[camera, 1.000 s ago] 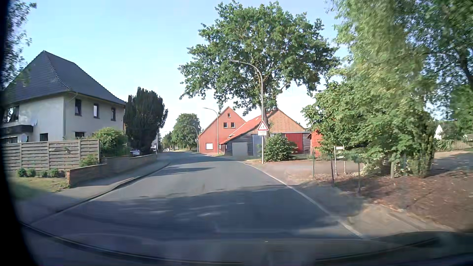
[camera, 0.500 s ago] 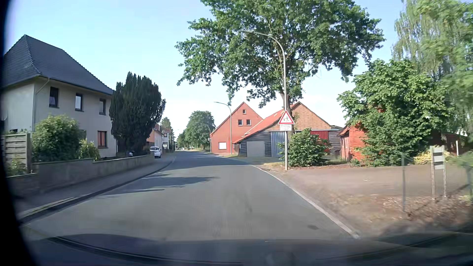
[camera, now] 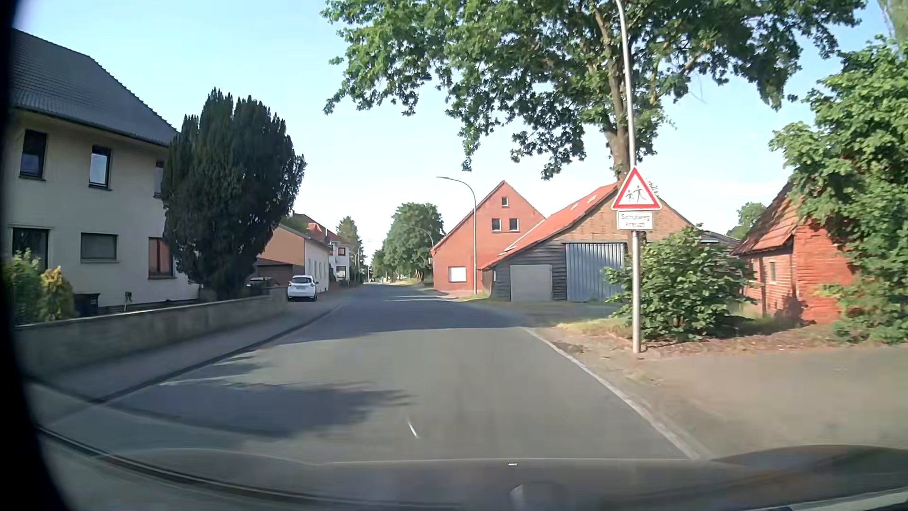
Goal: Follow the waypoints while adhering to traffic rules and regulations
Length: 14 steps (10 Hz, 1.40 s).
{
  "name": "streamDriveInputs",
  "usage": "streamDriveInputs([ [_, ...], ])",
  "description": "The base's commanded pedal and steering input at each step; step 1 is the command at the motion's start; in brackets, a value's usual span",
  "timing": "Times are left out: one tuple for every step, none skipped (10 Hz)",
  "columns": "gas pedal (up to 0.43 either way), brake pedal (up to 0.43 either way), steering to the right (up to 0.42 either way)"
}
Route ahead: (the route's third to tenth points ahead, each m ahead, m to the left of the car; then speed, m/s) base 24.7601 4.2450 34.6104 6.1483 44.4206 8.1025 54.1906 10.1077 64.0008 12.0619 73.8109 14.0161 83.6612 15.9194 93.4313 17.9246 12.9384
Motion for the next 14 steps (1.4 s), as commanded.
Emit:
streamDriveInputs([
  [0.209,0.006,-0.040],
  [0.209,0.006,-0.039],
  [0.209,0.006,-0.039],
  [0.209,0.006,-0.038],
  [0.209,0.006,-0.036],
  [0.209,0.006,-0.031],
  [0.197,0.006,-0.026],
  [0.189,0.006,-0.024],
  [0.177,0.006,-0.024],
  [0.177,0.006,-0.025],
  [0.169,0.006,-0.025],
  [0.157,0.006,-0.025],
  [0.157,0.006,-0.025],
  [0.157,0.006,-0.025],
])
